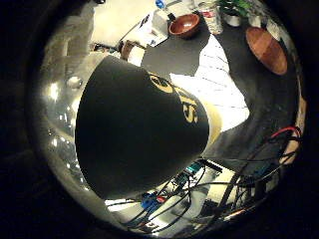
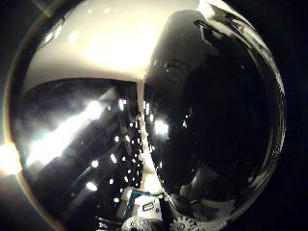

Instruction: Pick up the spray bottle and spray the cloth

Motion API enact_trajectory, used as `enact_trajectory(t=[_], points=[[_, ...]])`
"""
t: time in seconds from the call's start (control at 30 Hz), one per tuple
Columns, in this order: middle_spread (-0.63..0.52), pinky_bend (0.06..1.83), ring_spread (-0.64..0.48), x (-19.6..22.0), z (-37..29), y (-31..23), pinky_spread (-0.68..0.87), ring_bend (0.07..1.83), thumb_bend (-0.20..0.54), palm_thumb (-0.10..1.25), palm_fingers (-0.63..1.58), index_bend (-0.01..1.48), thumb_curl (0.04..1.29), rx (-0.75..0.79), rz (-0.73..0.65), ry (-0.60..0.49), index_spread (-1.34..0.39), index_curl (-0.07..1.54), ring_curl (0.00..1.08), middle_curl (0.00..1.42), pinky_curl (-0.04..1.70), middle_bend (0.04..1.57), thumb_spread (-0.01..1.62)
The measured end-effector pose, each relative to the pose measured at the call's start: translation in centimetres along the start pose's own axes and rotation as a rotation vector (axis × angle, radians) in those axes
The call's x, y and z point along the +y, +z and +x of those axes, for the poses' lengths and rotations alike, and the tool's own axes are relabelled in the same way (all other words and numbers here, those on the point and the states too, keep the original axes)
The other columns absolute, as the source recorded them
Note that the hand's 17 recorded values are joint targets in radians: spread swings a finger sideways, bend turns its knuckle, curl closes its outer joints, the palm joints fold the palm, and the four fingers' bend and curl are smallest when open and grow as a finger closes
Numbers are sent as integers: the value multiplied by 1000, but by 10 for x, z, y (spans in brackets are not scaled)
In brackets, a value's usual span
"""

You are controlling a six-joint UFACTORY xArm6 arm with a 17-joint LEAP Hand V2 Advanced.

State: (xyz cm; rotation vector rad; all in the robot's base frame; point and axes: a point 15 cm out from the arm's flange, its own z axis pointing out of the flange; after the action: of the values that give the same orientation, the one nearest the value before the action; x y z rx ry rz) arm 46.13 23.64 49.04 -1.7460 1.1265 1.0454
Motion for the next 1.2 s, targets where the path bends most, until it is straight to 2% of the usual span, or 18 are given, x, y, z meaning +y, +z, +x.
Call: enact_trajectory(t=[0.37,0.87,0.97,1.2], points=[[-345,1275,-340,-21,18,95,-179,1394,-15,887,785,1020,516,-24,63,-172,-397,1127,1056,1252,1414,1165,1116],[-343,1267,-337,-31,36,159,-182,1398,-17,875,797,1043,542,-63,34,-252,-383,1124,1049,1239,1419,1168,1097],[-341,1263,-336,-34,31,171,-183,1396,-17,870,800,1043,548,-108,44,-271,-378,1121,1047,1236,1420,1173,1095],[-336,1253,-336,-44,46,190,-184,1389,-16,875,810,1051,563,-147,56,-246,-372,1121,1045,1224,1424,1183,1092]])
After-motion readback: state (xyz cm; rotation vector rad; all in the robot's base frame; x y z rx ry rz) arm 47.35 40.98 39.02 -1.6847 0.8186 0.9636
